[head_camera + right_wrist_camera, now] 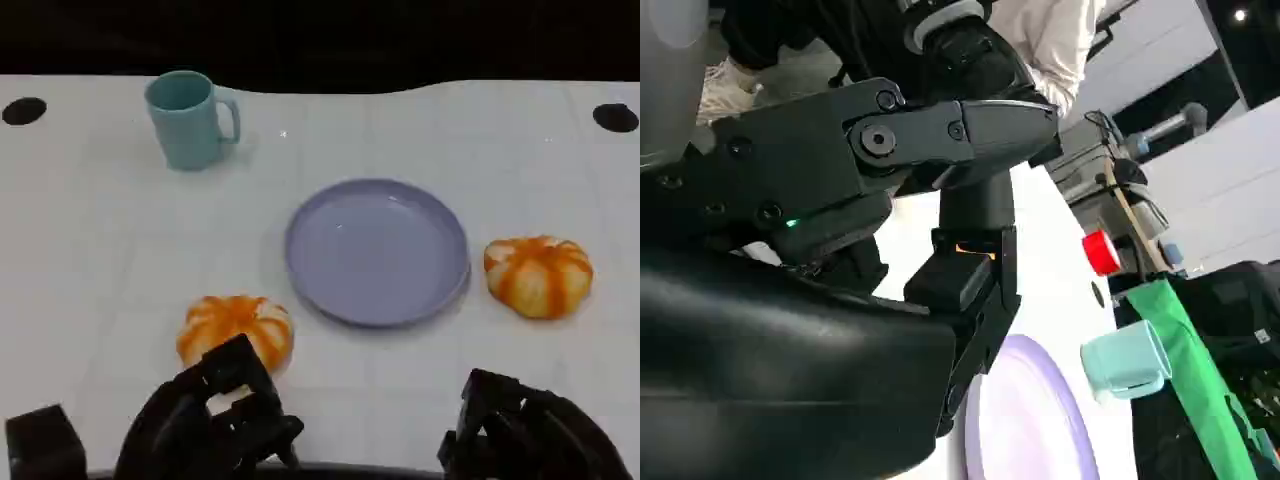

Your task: Grasp the bread from the table and place it into the plate.

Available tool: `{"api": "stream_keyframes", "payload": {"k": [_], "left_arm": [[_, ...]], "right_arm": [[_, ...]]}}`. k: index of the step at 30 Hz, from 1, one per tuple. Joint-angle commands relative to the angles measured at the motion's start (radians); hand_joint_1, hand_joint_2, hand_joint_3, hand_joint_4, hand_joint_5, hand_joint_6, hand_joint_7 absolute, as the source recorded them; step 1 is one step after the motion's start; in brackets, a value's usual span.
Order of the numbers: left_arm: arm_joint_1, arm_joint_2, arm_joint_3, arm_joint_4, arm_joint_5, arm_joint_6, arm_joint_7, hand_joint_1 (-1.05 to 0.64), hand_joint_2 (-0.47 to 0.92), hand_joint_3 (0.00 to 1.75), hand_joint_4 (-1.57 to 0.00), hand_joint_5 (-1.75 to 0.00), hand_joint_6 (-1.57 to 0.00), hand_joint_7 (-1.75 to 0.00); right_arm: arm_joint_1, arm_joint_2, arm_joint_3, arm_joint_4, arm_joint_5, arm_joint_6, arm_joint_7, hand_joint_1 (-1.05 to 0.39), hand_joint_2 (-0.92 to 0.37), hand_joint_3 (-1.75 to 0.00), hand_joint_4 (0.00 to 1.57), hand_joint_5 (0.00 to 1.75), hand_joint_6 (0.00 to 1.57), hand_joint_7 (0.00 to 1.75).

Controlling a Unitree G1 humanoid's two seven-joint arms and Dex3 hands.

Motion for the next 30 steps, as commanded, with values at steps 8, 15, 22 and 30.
{"api": "stream_keyframes", "payload": {"k": [8,15,22,30], "left_arm": [[-0.008,0.005,0.012,0.012,0.003,-0.013,-0.007,-0.27,0.79,0.19,-0.67,-1.75,-0.49,-1.75],[-0.005,0.004,0.009,0.011,0.008,-0.016,-0.003,-0.29,0.78,0.21,-0.67,-1.75,-0.49,-1.75],[-0.004,0.006,0.012,0.013,0.002,-0.021,-0.013,-0.28,0.78,0.22,-0.68,-1.75,-0.49,-1.75],[-0.014,0.001,0.024,0.013,0.064,-0.125,0.029,-0.37,0.84,0.16,-0.45,-1.75,-0.38,-1.56]], "right_arm": [[-0.005,-0.008,-0.010,-0.003,0.008,-0.004,0.001,-0.71,-0.92,-0.26,0.85,1.60,0.77,1.34],[-0.005,-0.009,-0.009,-0.003,0.006,-0.003,0.000,-0.71,-0.92,-0.26,0.86,1.60,0.77,1.35],[-0.003,-0.003,-0.007,-0.005,0.008,0.000,-0.002,-0.71,-0.92,-0.25,0.86,1.61,0.78,1.35],[-0.011,0.005,0.001,0.010,-0.003,-0.020,0.003,-0.70,-0.92,-0.26,0.85,1.60,0.76,1.34]]}}
